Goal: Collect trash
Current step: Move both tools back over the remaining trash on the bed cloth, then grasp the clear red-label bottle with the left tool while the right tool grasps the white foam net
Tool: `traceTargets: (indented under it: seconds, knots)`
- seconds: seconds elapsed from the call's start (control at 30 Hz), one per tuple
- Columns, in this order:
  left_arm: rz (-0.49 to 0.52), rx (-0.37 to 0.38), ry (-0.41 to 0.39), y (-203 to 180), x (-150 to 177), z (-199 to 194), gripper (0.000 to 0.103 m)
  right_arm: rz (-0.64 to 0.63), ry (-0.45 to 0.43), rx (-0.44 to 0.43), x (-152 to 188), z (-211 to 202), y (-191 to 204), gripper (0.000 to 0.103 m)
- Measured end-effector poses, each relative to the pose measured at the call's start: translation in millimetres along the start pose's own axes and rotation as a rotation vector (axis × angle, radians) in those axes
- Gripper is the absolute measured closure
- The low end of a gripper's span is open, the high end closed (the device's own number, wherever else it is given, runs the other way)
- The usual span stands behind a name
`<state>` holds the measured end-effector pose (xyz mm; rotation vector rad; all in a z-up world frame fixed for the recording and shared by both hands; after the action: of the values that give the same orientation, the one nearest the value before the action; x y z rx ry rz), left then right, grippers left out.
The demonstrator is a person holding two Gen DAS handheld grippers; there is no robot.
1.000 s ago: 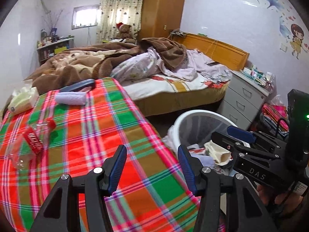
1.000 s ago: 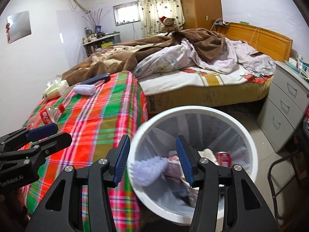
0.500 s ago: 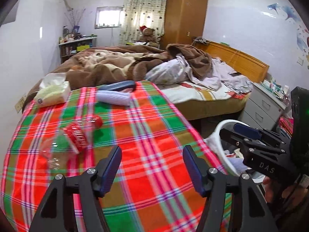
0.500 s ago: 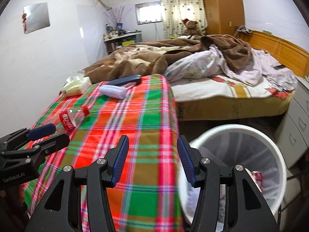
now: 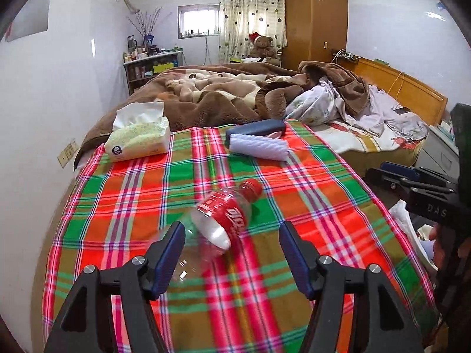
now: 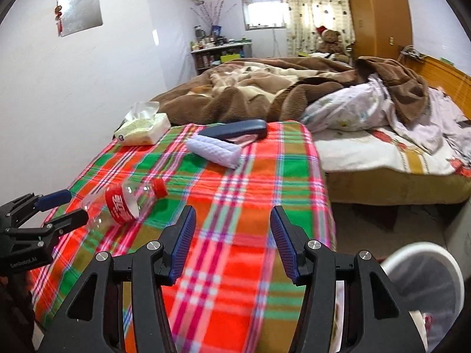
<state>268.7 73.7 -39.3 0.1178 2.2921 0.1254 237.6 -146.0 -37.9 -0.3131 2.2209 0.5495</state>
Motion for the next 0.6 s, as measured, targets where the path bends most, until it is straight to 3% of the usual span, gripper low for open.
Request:
traceTargets:
  seconds: [0.07,0.17,0.43,0.6]
  knots:
    - [0.012,0.006,0.017,4,-1,10,0.036,-0.014,0.015,-0.01,-4,12,1,0.048]
    - [0.051,-0.008,0.057,9,2,27,0.034,-0.024,0.033,-0.025,-12,26,1,0.037]
    - [0.109,-0.02,0.113,10,9,60,0.029,-0.078,0.076,-0.057,-35,65,-2,0.036]
    - [0.073,-0.001,0.137,10,8,74,0.029,-0.098,0.091,-0.095,-52,90,-2,0.036]
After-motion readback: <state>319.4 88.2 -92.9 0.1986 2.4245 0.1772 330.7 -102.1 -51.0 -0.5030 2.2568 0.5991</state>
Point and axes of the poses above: each gripper's, at about its wrist camera, not at the fingertips, and z roughly the way its jaws point, y to its left, x to its underside, the point moved 6 cm from there along z, roughly the way its jaws point, and after that the axes turned 12 degrees about -x, right-handed, at the moved point
